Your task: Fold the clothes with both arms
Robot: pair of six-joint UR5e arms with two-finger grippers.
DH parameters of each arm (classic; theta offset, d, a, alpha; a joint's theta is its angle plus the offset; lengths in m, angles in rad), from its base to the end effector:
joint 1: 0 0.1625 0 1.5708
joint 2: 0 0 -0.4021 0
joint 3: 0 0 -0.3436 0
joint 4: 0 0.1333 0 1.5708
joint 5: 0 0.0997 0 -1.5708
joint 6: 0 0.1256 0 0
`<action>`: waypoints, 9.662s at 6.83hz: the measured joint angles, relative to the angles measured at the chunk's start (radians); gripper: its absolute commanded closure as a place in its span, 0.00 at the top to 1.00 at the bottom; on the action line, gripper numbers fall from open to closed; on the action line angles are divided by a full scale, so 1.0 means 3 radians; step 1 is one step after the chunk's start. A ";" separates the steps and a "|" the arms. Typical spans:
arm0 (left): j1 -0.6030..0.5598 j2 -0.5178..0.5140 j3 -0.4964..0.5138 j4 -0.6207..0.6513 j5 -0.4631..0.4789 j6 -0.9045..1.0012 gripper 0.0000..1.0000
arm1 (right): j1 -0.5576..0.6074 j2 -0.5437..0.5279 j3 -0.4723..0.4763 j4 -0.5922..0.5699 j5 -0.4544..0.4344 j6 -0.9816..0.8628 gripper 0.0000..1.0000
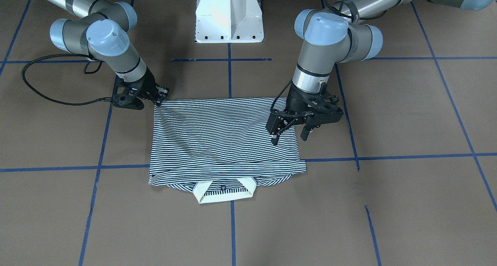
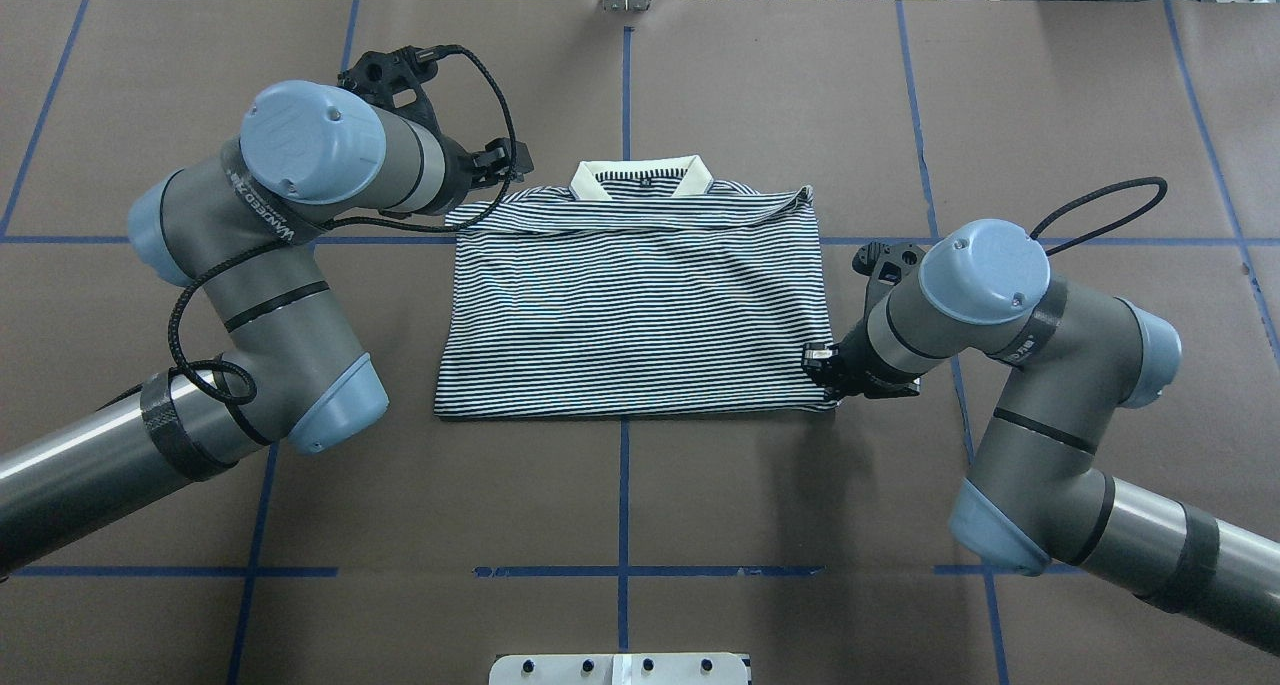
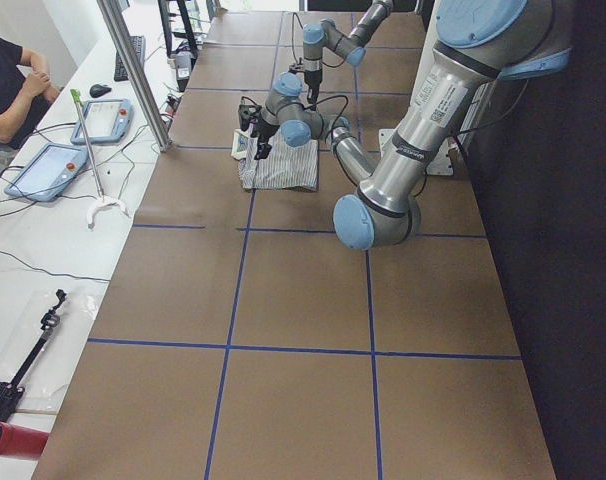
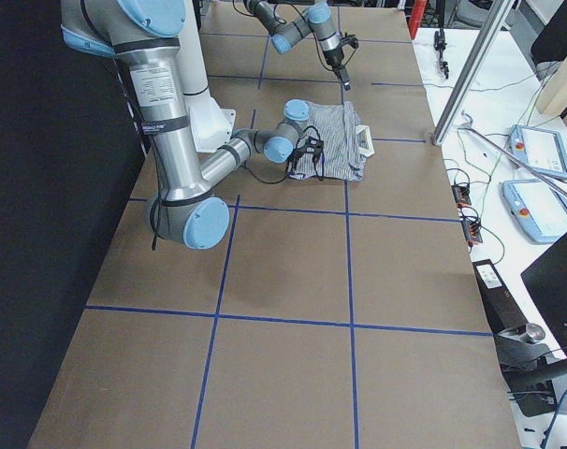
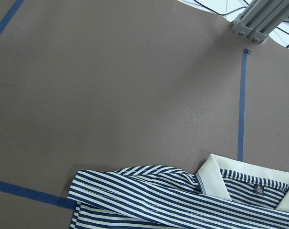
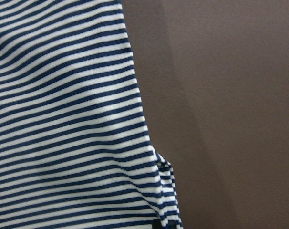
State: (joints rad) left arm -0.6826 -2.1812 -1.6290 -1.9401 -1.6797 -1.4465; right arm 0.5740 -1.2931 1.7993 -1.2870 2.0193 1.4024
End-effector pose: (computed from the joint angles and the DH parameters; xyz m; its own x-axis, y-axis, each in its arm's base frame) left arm 0.4353 -0.5081 0.2565 0.4599 -0.2150 -0.8615 0.5013 0.8637 0.0520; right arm -0.4285 -0.3710 0.3914 0.6213 0.2219 0.7515 -0.1283 0.9749 -0.1818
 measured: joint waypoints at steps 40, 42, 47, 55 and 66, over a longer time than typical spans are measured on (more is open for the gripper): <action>0.0051 -0.0801 0.1511 -0.0440 0.0571 0.0080 0.70 | 0.0023 -0.0640 0.1255 0.0008 -0.0001 0.0670 1.00; 0.0038 -0.0961 0.1877 -0.0735 0.0658 0.0278 1.00 | 0.0049 -0.0612 0.1235 0.0009 -0.0024 0.0629 1.00; -0.0287 -0.0960 0.1475 -0.0443 -0.0203 0.0560 1.00 | 0.0039 -0.0354 0.1068 -0.0122 -0.0182 0.0222 1.00; -0.0100 0.0093 -0.1040 0.1119 -0.0622 0.0563 1.00 | -0.0631 0.1048 -0.0100 -0.1584 -0.0836 -0.0912 1.00; -0.0042 0.0062 -0.1054 0.1108 -0.0647 0.0521 1.00 | -0.0492 0.0741 0.0107 -0.2049 -0.0604 -0.1108 1.00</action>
State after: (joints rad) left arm -0.6952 -2.1626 -1.9453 -1.6078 -1.8738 -1.2902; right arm 0.4263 -1.0708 1.8314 -1.9016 1.8381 1.0699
